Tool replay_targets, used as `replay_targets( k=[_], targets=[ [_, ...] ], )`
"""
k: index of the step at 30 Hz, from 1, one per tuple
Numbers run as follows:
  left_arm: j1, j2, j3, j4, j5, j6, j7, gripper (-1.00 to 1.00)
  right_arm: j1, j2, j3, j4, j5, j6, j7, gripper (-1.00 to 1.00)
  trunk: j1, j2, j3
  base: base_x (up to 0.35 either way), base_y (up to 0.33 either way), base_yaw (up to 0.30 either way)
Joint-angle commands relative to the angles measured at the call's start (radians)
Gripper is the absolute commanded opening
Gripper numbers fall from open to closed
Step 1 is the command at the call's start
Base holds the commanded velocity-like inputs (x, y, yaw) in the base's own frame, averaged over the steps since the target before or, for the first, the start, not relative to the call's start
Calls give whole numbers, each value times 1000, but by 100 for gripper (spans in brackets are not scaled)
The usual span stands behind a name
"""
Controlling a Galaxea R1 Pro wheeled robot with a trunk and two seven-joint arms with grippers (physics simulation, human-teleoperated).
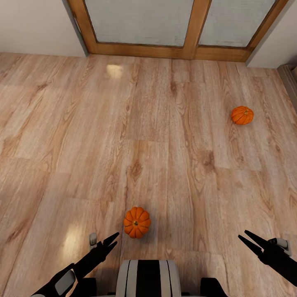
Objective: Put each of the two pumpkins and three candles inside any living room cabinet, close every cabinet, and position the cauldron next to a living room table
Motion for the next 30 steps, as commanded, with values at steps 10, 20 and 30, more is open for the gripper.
replay_targets(
  k=[10, 20, 30],
  targets=[
    [0, 0, -8, -1, 9, 10, -1, 100, 0, 0, 0, 0, -4, 6, 0, 100, 0, 0, 0, 0, 0, 0],
    [0, -2, -8, -1, 9, 11, -1, 100, 0, 4, 0, -1, -2, 6, 0, 100, 1, -1, -12, 0, 0, 0],
    [0, -1, -8, -1, 9, 10, -2, 100, 0, 1, 0, -1, -3, 6, 1, 100, 1, -1, -12, 0, 0, 0]
  ],
)
